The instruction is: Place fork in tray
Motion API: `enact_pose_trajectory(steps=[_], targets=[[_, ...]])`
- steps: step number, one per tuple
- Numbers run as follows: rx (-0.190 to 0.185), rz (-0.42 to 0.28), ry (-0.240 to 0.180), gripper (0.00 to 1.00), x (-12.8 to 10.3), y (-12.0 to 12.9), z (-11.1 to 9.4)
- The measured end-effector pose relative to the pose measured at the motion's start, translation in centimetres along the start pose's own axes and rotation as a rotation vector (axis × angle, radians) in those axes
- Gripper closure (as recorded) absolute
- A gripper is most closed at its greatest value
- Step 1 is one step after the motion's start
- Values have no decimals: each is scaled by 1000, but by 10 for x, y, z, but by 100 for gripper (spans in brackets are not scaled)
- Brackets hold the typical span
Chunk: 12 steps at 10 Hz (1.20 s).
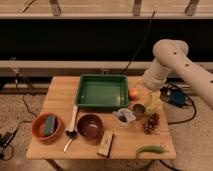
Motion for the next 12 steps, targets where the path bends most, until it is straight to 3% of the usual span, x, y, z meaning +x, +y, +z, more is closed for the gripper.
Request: enact_pose_trajectory(steps=[2,6,9,10,12], targets=[[4,-10,10,20,-2,-1,0],[20,-140,56,20,-38,-4,9],[15,-287,98,20,-94,-24,32],[12,-350,111,20,-124,-40,44],[8,-420,128,20,-157,-56,57]])
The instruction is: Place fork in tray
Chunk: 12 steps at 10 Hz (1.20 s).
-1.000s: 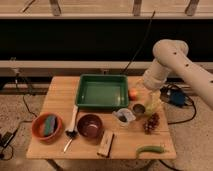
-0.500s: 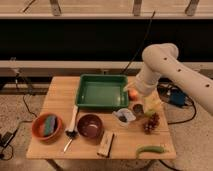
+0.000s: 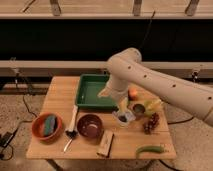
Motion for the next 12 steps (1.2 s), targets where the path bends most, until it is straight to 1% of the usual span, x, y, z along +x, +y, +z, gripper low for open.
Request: enact_pose_trajectory(steps=[1,2,3,4,5,6,8,10,11,12], targets=[[-2,-44,9,20,-15,-17,6],[-8,-102,15,20,-36,-40,14],[-17,-145,14,20,-51,-57,25],[-24,-188,6,20,-68,-74,36],[-23,-225,-13,20,-85,-90,46],[-28,-238,-12,20,-88,-94,50],[-35,-238,-11,20,-88,-92,50],[-34,-238,-14,20,-89,-92,50],[-32,-241,-19,20,-88,-91,52],[-13,-257,-19,20,-88,-93,56]])
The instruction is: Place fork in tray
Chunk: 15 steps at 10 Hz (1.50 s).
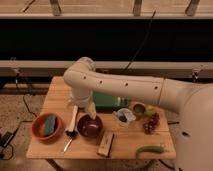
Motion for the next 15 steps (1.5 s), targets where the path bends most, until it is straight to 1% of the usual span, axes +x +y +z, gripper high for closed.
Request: enact_pose_trajectory(steps=[2,3,5,6,8,10,12,13,15], targets=[[29,-29,10,20,-2,-20,10],[48,-40,12,20,-5,-41,20],[71,-60,23,20,-5,-74,35],[83,-72,28,20,-3,-93,48],[96,-79,36,20,3,-106,69],[102,-61,29,20,10,-107,92],[95,-35,21,20,14,-103,110],[90,-27,18,20,15,-100,117],[80,-12,16,20,17,-92,120]])
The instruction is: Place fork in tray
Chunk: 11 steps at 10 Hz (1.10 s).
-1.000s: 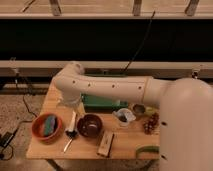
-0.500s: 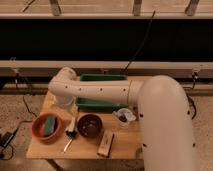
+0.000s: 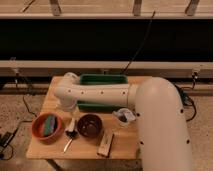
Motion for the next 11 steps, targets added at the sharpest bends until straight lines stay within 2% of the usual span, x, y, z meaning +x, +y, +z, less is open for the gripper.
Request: enact_pose_trajectory(steps=[4,8,11], targets=[[-18,9,-6,20,-3,15,-5],[-69,16,-20,20,-35,68,-17],[-103,26,-39,20,-46,86,-10]])
